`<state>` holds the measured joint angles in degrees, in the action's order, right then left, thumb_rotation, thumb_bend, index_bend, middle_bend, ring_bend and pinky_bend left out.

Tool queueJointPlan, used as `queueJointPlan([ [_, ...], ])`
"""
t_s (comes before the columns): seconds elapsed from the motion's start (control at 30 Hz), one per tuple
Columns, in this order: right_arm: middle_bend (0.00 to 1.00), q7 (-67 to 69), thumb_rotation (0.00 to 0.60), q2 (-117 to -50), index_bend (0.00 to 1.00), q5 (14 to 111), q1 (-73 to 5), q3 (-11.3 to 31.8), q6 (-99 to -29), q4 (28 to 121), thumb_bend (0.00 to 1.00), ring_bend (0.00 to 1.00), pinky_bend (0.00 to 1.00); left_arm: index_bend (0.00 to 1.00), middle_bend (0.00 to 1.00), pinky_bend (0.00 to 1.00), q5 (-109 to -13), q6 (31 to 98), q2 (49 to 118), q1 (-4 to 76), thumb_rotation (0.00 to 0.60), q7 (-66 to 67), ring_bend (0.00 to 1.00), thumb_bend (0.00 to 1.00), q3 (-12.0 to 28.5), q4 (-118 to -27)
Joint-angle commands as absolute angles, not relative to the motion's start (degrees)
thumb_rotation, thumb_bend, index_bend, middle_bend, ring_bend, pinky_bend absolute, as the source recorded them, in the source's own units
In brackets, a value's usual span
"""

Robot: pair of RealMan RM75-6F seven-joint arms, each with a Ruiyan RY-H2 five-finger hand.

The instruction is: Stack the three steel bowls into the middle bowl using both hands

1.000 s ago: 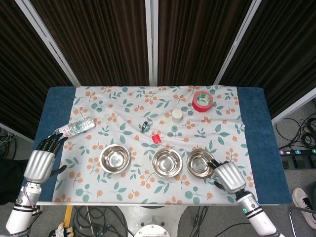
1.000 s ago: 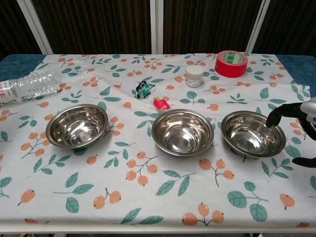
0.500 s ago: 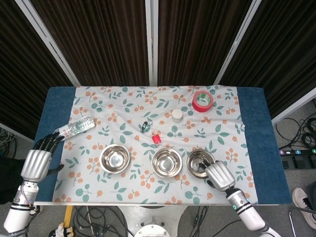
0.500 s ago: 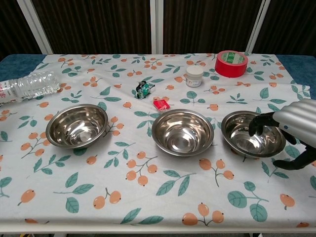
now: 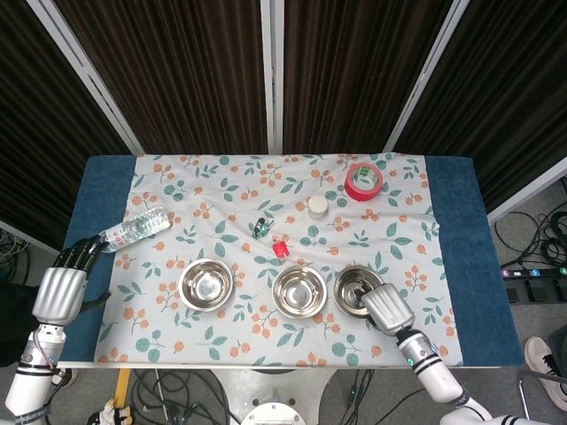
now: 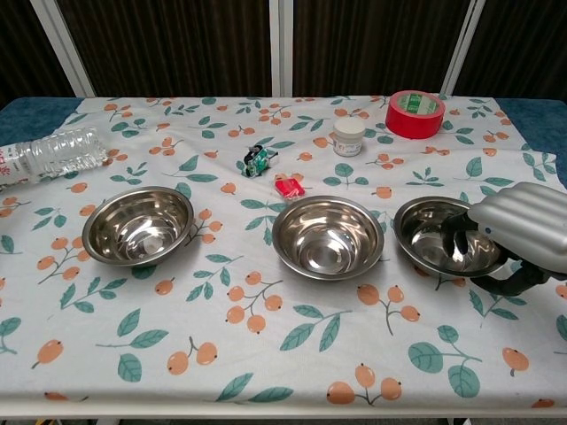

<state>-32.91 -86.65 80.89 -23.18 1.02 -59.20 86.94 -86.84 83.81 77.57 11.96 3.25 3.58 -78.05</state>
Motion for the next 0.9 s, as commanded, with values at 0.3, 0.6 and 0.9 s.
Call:
queueJointPlan([
  [0.3, 0.55, -34.1, 0.6, -87.4, 0.6, 80.6, -23.1, 0.4, -60.9, 85.9, 0.41, 0.76, 0.72, 0.2, 0.19, 0.23, -87.1, 84.4, 78.2, 11.9, 0.6, 2.2, 0.14, 0.04, 3.8, -76.9],
  [0.6, 0.58, -33.5, 0.6, -85.5, 0.64, 82.2, -23.2, 1.1, -64.1, 88.5, 0.43, 0.77, 0.72, 0.2, 0.19, 0.23, -87.1, 84.2, 78.2, 12.0, 0.6, 1.7, 0.14, 0.04, 3.9, -77.0],
  [0.9, 0.59, -38.1, 0.6, -82.2, 0.65, 85.7, -25.9, 4.2, -66.5, 97.0, 0.44, 0.77, 0.72, 0.2, 0.19, 0.23, -87.0, 84.4, 77.7, 12.1, 0.6, 1.6, 0.14, 0.04, 4.2, -77.8],
])
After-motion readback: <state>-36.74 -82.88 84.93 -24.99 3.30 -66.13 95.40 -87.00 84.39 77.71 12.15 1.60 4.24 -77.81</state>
